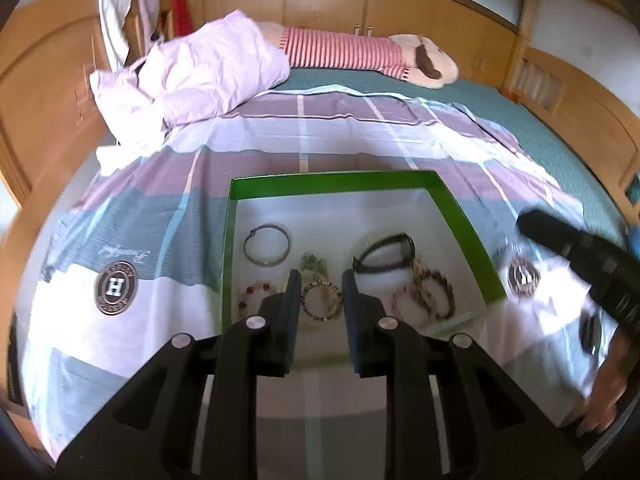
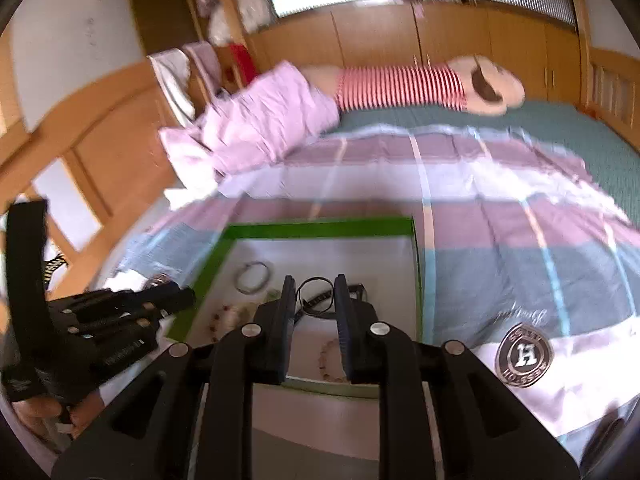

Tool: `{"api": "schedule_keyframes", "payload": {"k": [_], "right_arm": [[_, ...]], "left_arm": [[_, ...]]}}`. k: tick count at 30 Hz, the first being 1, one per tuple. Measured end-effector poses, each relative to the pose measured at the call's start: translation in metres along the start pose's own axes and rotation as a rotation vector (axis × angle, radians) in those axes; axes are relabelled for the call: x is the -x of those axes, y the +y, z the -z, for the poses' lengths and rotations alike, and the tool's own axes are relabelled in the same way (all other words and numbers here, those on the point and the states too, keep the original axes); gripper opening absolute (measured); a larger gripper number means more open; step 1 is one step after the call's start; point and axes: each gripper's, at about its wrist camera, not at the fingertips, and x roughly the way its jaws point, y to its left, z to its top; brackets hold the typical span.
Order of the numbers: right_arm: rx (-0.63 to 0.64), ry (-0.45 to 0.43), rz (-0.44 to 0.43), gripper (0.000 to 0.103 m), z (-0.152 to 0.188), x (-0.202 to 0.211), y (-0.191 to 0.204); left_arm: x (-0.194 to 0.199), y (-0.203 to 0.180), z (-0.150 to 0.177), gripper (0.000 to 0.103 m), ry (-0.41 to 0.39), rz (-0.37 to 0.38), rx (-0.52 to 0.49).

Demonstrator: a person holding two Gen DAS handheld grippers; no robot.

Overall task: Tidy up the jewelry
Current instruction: 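Carry both rings into the green box and open both tools, then lift both tools back out of the box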

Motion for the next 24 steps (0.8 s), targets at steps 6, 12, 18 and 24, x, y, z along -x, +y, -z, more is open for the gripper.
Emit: {"api": "schedule_keyframes", "payload": {"k": [6, 12, 18, 24], "right_arm": [[-0.041, 0.151, 0.072, 0.02, 0.019, -0.073, -0.01], [-0.055, 0.208, 0.09, 0.02, 0.03, -0.093, -0.015], [-0.044, 0.196, 0.114, 0.045, 0.028, -0.088, -0.013], [-0.02, 0.068, 0.157, 0.072, 0.023, -0.042, -0.002]], "left_arm": [[-0.052, 0.002, -0.005, 0.021, 0.055, -0.013, 0.063], [-0.086, 0.004, 0.005, 0.021, 0.128, -0.041, 0.081], [-0.085, 0.005, 0.008, 0.026, 0.127, -0.034, 0.098], [-0.056, 0.007, 0.007, 0.055, 0.055, -0.04, 0.111]]}}
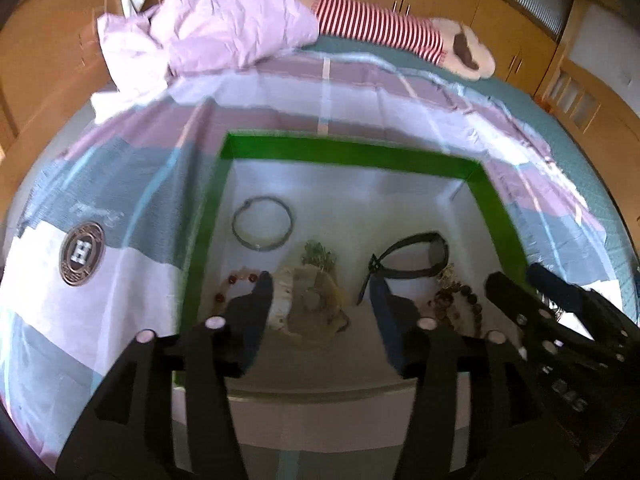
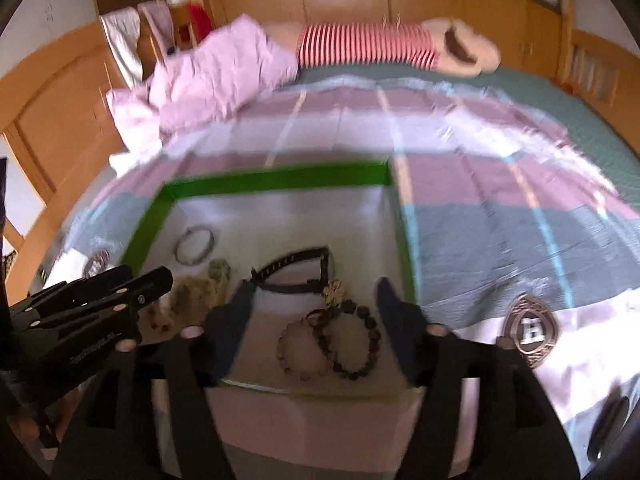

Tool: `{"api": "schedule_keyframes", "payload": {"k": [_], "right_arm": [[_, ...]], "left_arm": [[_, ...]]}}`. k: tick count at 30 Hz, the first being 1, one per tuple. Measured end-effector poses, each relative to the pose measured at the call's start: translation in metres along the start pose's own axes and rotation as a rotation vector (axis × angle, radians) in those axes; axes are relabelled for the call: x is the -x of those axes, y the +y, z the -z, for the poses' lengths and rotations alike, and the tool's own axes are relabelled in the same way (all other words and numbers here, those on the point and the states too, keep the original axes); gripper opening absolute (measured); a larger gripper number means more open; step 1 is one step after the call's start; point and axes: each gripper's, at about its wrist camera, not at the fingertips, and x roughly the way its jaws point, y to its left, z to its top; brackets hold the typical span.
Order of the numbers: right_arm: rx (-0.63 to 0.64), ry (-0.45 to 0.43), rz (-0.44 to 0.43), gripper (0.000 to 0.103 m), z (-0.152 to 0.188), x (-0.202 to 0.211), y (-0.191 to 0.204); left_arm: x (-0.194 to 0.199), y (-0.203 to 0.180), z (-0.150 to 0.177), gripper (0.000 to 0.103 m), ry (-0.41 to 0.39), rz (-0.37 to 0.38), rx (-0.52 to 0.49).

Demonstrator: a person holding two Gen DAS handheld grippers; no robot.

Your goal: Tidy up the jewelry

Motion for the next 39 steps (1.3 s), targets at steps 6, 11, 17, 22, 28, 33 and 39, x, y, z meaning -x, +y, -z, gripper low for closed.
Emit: {"api": "schedule_keyframes", "payload": {"k": [6, 11, 17, 22, 28, 33, 39], "right_arm": [[0.06, -0.243, 0.045, 0.099, 0.01, 0.065, 0.014], [0.063, -0.267, 0.062, 0.099, 0.012, 0.081, 0.014], [0.054, -0.233, 0.145, 0.1, 0.02, 0.079, 0.009], [0.064, -0.2, 0.148, 0.1, 0.021, 0.073, 0.007], [0.06, -0.211, 0.144, 0.1, 0.022, 0.072, 0.008], [0.062, -0.201, 0.135, 0.1, 0.021, 0.07, 0.011], [0.061, -0.194, 0.132, 0.1, 0.022, 0.068, 0.013]], "left_arm": [[0.06, -0.001, 0.011, 0.081, -0.178, -0.071, -0.01], [0.097, -0.004, 0.022, 0.098, -0.311, -0.109, -0.032], [0.091, -0.007, 0.026, 0.099, -0.262, -0.121, -0.077], [0.088, -0.011, 0.031, 0.099, -0.246, -0.134, -0.119], [0.084, -0.01, 0.031, 0.099, -0.233, -0.132, -0.114], [0.08, -0.007, 0.03, 0.099, -0.217, -0.133, -0.098], [0.078, -0.004, 0.03, 0.099, -0.206, -0.131, -0.091]]}}
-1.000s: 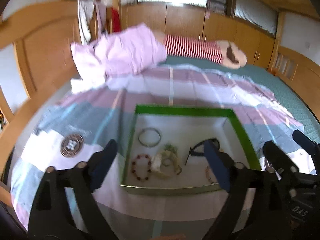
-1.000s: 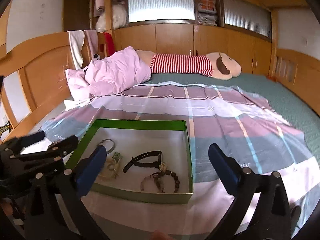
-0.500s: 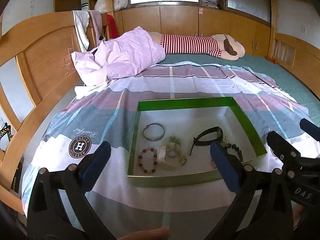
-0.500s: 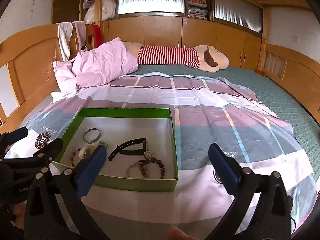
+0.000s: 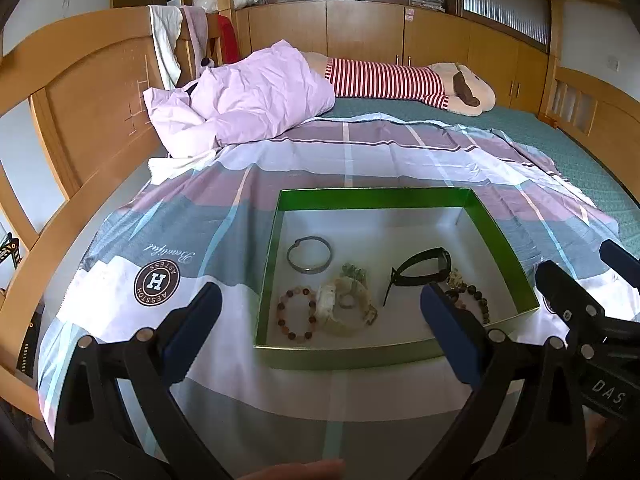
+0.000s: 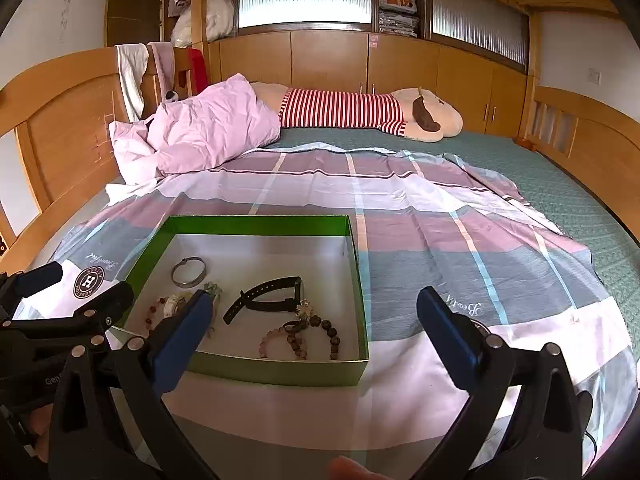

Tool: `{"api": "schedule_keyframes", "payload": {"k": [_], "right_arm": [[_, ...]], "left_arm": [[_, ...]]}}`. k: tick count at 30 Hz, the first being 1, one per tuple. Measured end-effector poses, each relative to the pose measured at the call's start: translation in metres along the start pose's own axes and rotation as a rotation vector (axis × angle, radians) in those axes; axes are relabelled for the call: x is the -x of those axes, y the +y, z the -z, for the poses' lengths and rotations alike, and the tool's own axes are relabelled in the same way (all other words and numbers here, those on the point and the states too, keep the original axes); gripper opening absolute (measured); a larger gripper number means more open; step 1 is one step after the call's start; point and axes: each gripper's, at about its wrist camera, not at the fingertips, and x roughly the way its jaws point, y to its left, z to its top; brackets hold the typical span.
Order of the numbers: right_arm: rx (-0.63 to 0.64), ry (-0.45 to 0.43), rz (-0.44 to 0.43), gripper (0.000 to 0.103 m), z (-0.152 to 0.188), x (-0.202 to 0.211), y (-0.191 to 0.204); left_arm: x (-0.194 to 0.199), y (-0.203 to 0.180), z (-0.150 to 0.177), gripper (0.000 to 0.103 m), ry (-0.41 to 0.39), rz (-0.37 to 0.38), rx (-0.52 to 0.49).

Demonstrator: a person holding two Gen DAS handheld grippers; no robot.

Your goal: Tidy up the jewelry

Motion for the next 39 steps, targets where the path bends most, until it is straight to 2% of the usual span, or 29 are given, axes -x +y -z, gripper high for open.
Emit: {"api": "schedule_keyframes", "payload": {"k": [15, 39], "right_arm": [[-0.014, -0.001, 0.017, 0.1, 0.0045, -0.0024, -0.0046], [-0.013, 0.008, 0.03, 0.1, 0.0084, -0.0081, -0.0022]], "left_arm": [[-0.0036, -0.0075, 0.0025, 0.099, 0.003, -0.012, -0.039], [-0.0101, -0.0058, 0.004, 0.099, 0.027, -0.008, -0.036]]}}
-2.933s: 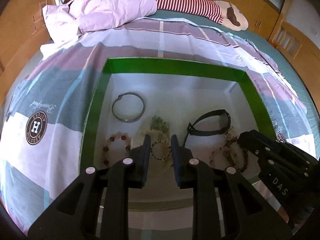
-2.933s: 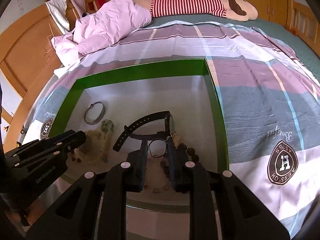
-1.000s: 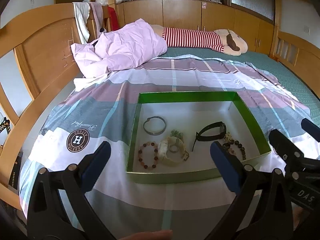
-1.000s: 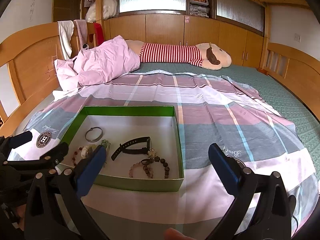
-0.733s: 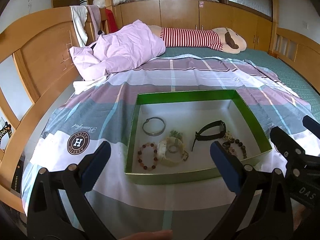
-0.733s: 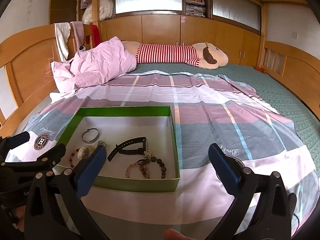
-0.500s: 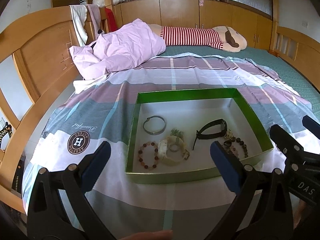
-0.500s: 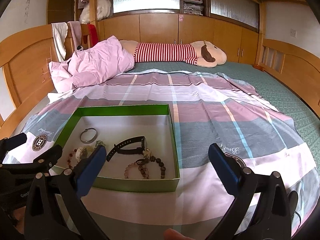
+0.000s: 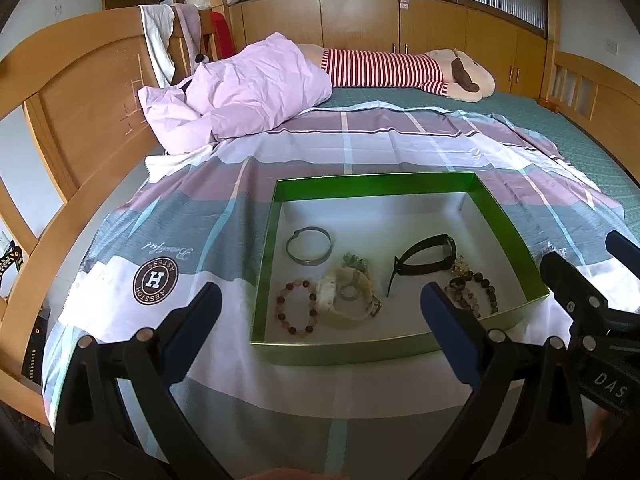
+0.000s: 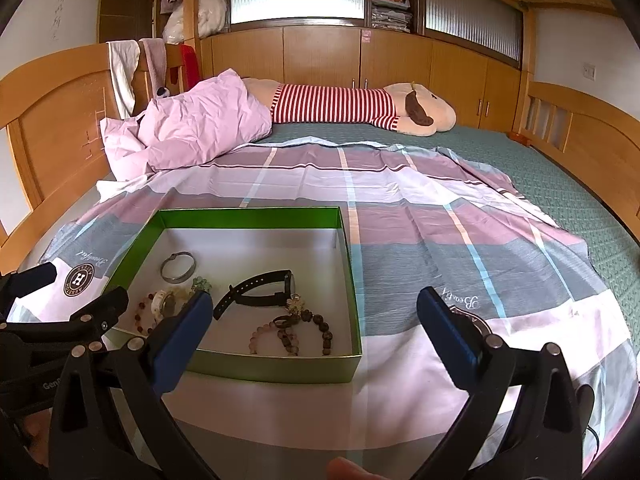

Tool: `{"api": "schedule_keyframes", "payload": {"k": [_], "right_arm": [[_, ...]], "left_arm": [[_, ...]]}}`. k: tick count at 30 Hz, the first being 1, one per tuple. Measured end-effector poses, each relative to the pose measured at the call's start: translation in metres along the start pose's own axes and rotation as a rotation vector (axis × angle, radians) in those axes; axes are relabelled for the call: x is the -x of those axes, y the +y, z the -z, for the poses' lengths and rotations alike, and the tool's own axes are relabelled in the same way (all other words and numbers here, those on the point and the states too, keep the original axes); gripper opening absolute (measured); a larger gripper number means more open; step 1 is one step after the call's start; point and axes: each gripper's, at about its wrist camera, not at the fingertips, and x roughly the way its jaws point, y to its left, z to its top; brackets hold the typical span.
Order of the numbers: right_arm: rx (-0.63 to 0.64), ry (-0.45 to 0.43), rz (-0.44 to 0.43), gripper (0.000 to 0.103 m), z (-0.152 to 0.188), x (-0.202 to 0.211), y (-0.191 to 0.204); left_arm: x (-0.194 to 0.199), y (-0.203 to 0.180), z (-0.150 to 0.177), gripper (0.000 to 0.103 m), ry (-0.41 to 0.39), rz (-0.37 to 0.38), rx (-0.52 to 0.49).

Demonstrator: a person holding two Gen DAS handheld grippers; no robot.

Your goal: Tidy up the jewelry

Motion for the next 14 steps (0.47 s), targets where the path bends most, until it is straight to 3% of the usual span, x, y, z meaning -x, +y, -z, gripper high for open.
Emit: {"api": "schedule_keyframes", "payload": {"k": [14], "right_arm": [[0.004, 0.0, -0.001, 0.1, 0.0001, 0.0001, 0.002]], "left_arm": [[-0.0027, 0.0014, 0.0011, 0.099, 0.018, 0.007, 0.009]]}}
